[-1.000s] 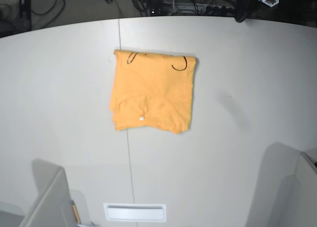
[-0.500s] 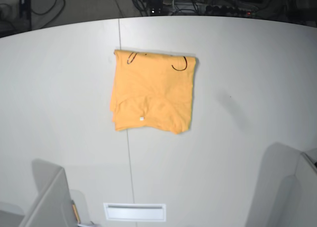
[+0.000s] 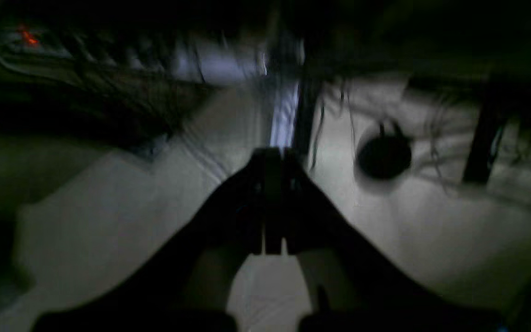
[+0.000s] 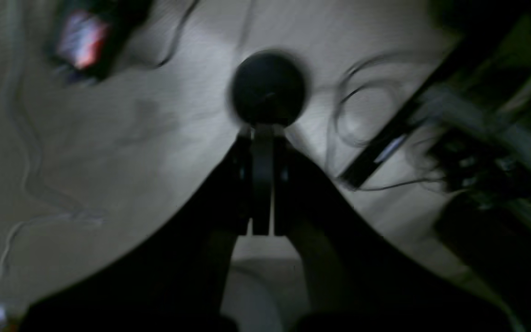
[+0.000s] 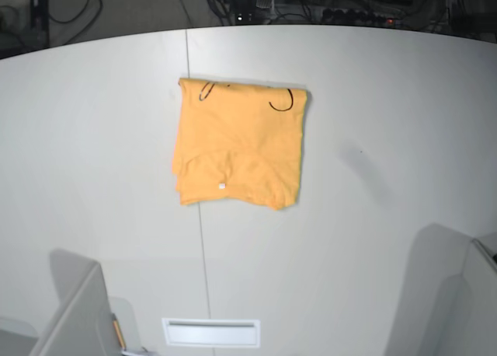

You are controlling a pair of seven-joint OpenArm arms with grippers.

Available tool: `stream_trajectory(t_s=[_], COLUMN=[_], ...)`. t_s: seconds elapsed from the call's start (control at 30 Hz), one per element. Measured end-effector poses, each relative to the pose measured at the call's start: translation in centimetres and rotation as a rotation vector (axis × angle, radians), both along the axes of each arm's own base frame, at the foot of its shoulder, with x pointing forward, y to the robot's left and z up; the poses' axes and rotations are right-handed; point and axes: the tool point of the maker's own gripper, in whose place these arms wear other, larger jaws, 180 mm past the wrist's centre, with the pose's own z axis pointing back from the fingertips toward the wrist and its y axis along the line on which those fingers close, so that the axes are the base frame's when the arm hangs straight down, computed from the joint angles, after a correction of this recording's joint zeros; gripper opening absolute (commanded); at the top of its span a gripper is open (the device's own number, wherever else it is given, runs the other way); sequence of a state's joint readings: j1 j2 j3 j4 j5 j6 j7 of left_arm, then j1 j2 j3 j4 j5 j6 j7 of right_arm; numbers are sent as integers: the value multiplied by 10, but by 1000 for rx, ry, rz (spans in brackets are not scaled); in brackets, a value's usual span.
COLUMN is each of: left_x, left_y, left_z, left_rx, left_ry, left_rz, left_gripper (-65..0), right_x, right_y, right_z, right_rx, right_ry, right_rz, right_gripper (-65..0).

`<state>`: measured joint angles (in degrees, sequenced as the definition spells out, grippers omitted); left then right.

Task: Fold the T-shirt properly

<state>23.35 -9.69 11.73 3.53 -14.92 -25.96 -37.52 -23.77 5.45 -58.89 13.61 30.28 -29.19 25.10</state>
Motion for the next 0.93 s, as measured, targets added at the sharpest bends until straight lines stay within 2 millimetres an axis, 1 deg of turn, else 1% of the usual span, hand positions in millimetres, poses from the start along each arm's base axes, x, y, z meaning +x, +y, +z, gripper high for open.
stream_trajectory(t_s=[0.07,0.13,0.17,0.2,0.27,0.33,0.4,0.43,0.53,0.57,0.6,0.67,0.73,0.77,0.8,0.87,0.93], left_x=[11,25,29,31,29,24,22,22,28,27,25,25,34,37,41,47,46], left_y=[5,14,20,23,26,26,28,29,34,35,36,35,25,19,12,2,6], left_z=[-12,-17,-18,-19,-20,-20,-20,-21,-21,-22,-24,-27,-30,-32,-33,-34,-34], left_rx=[55,109,143,161,189,201,219,230,266,269,270,268,258,247,237,214,223], left_ry=[42,28,24,24,34,45,50,50,42,50,76,109,97,92,84,68,70], left_rz=[-47,-83,-105,-117,-151,-176,-190,-194,-196,-192,-197,-201,-196,-192,-189,-188,-190], left_gripper=[-650,-650,-650,-650,-650,-650,-650,-650,-650,-650,-650,-650,-650,-650,-650,-650,-650], right_x=[15,16,18,19,26,35,38,32,3,-1,-1,14,34,39,41,36,34], right_y=[-3,-17,-25,-33,-46,-54,-54,-52,-52,-53,-55,-61,-64,-64,-63,-60,-59], right_z=[-3,-5,-5,-6,-8,-11,-13,-14,-15,-16,-16,-18,-20,-20,-20,-20,-19], right_rx=[-10,-52,-74,-95,-106,-101,-90,-87,-105,-112,-123,-132,-125,-120,-117,-109,-93], right_ry=[-23,-9,-5,-1,6,11,16,42,180,209,222,199,151,132,125,129,118], right_rz=[-5,-44,-59,-72,-78,-86,-84,-88,-126,-137,-141,-141,-134,-129,-127,-125,-117], right_gripper=[-650,-650,-650,-650,-650,-650,-650,-650,-650,-650,-650,-650,-650,-650,-650,-650,-650])
